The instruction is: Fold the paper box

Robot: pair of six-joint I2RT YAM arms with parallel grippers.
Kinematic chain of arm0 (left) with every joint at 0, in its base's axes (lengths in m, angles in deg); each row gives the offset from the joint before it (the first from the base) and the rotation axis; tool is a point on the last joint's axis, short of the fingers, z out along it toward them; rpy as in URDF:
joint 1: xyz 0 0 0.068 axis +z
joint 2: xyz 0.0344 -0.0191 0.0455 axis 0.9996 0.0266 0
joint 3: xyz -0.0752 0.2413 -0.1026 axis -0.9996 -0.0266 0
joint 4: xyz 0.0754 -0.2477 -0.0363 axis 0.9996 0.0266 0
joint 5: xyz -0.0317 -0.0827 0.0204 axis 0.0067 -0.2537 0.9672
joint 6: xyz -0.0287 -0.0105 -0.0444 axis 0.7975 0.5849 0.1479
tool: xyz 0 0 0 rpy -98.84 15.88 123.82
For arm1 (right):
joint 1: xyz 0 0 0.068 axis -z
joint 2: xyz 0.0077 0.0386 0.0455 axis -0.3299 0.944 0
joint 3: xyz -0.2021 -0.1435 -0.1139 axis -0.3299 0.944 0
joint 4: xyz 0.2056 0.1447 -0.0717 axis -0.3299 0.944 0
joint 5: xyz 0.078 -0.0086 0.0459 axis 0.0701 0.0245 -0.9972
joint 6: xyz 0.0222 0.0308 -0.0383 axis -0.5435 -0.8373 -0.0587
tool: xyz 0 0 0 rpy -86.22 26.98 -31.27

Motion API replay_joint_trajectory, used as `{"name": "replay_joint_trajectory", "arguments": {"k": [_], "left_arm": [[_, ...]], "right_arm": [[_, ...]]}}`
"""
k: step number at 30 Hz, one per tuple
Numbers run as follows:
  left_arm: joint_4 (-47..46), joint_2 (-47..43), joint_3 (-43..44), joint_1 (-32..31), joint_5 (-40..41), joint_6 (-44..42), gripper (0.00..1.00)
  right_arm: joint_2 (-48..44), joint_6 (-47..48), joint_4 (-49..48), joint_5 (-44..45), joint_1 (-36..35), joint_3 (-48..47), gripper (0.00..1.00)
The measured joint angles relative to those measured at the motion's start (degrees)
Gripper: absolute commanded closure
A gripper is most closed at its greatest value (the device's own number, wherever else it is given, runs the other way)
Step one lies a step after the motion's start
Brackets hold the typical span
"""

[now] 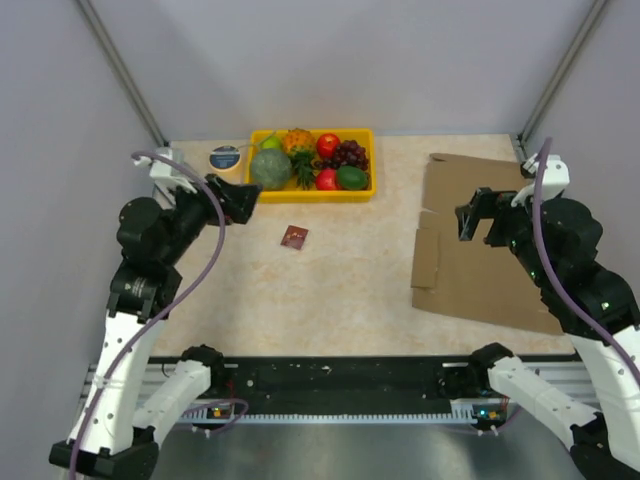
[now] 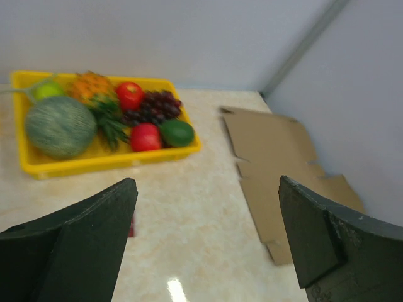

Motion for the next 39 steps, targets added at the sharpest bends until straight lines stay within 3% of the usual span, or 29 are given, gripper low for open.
{"name": "replay_joint_trajectory", "arguments": {"k": [5, 13, 19, 24, 27, 29, 31, 34, 35, 36, 39], "left_arm": [[-4.33, 5.25, -4.94, -16.46, 3.08, 2.84, 0.04], [-23.12, 35.41, -16.17, -33.77, -0.22, 18.73, 0.07], [-41.44, 58.03, -14.43, -47.04, 0.37, 34.93, 0.08], [-54.21, 67.58, -11.72, -52.85, 4.48, 48.26, 0.16], [-59.52, 71.34, -10.91, -54.42, 7.74, 54.55, 0.27], [-60.89, 72.96, -10.05, -54.97, 9.33, 56.98, 0.43], [-61.18, 74.40, -9.16, -55.32, 11.10, 58.47, 0.48], [-60.43, 74.53, -9.42, -55.32, 13.35, 58.58, 0.65], [-59.98, 74.34, -9.60, -55.15, 14.36, 57.53, 0.87], [-59.89, 74.31, -9.62, -54.95, 14.58, 57.44, 0.97], [-58.73, 72.70, -10.75, -53.24, 15.21, 54.49, 1.00]], "right_arm": [[1.79, -0.83, 0.46, -0.63, 0.00, 2.71, 0.01], [-0.31, -3.37, 1.84, -7.02, 0.00, 5.99, 0.01], [-5.57, -5.31, 3.30, -7.06, -0.02, 5.44, 0.01], [-6.36, -5.86, 4.61, -6.67, -0.09, 5.11, 0.01], [-7.54, -6.14, 5.18, -6.45, -0.11, 5.11, 0.01], [-8.35, -6.14, 5.46, -6.34, -0.11, 5.11, 0.01], [-8.76, -6.14, 5.60, -6.27, -0.11, 5.11, 0.01], [-8.76, -6.14, 5.62, -6.43, -0.11, 5.20, 0.01], [-8.74, -6.12, 5.53, -6.56, -0.11, 5.35, 0.01], [-8.74, -6.12, 5.38, -6.75, -0.13, 5.66, 0.01], [-8.63, -6.08, 5.25, -7.45, -0.13, 7.41, 0.01]]}}
